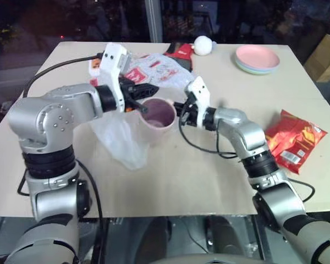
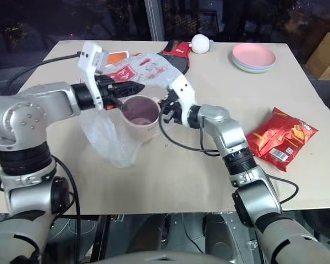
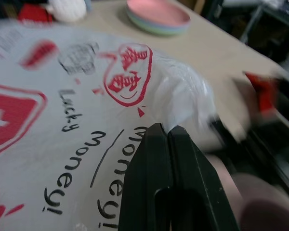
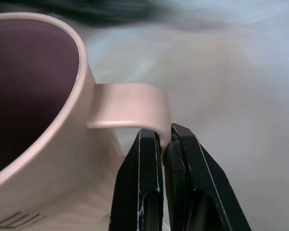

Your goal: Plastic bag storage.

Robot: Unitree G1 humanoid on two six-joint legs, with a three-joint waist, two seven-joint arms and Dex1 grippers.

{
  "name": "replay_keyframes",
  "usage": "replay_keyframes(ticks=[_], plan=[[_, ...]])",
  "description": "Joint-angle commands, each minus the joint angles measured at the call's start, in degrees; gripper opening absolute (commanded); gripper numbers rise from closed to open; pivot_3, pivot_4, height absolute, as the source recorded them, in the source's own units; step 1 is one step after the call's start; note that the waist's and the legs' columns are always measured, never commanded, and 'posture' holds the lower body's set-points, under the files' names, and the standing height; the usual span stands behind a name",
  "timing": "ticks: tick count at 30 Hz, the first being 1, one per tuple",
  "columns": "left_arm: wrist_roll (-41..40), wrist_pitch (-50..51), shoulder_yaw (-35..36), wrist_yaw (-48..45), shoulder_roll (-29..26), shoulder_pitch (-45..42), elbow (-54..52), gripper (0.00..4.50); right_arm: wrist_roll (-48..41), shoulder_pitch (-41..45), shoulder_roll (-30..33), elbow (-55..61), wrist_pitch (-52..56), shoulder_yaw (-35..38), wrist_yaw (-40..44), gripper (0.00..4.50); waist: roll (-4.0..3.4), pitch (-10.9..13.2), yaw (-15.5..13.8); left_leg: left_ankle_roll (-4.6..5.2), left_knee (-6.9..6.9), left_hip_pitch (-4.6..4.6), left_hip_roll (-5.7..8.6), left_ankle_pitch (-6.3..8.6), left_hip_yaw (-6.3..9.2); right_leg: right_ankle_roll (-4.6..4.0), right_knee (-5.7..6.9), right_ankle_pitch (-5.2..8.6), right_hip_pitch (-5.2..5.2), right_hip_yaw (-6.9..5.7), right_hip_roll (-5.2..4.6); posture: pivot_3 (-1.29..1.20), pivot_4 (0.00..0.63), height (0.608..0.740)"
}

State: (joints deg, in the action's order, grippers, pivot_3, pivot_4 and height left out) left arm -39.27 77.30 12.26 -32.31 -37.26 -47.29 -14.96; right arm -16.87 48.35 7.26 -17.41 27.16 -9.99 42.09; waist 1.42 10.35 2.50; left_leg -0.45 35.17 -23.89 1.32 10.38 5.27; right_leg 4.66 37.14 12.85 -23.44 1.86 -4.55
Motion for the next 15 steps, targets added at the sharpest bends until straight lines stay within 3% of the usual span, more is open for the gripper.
replay_keyframes(ticks=[1,9,15], plan=[[-2.9,1.0,1.2,-2.4,-3.0,0.4,-2.8,0.0,0.0,3.5,-0.2,-4.6,-4.6,2.9,0.6,0.12,0.0,0.0,0.0,0.0,0.0,0.0,0.0,0.0,-0.01,0.0,0.0,0.0,0.0,0.01,0.0,0.0,0.15,0.74],[-6.8,3.8,4.0,0.0,-0.5,0.4,-2.3,0.0,5.2,7.2,-2.3,-13.4,-9.3,3.3,-7.1,0.12,-0.02,0.0,0.1,0.0,-0.01,0.0,-0.01,0.0,-0.01,0.0,-0.01,0.0,-0.01,0.02,0.01,0.0,0.15,0.74],[-6.4,4.6,7.1,7.9,7.3,-2.1,-1.4,0.0,10.4,6.7,-12.0,-9.8,-7.2,-1.6,-15.7,0.12,-0.02,0.0,0.4,-0.03,-0.01,0.0,-0.02,-0.02,-0.02,-0.01,0.04,0.0,-0.07,0.09,0.04,0.0,0.15,0.74]])
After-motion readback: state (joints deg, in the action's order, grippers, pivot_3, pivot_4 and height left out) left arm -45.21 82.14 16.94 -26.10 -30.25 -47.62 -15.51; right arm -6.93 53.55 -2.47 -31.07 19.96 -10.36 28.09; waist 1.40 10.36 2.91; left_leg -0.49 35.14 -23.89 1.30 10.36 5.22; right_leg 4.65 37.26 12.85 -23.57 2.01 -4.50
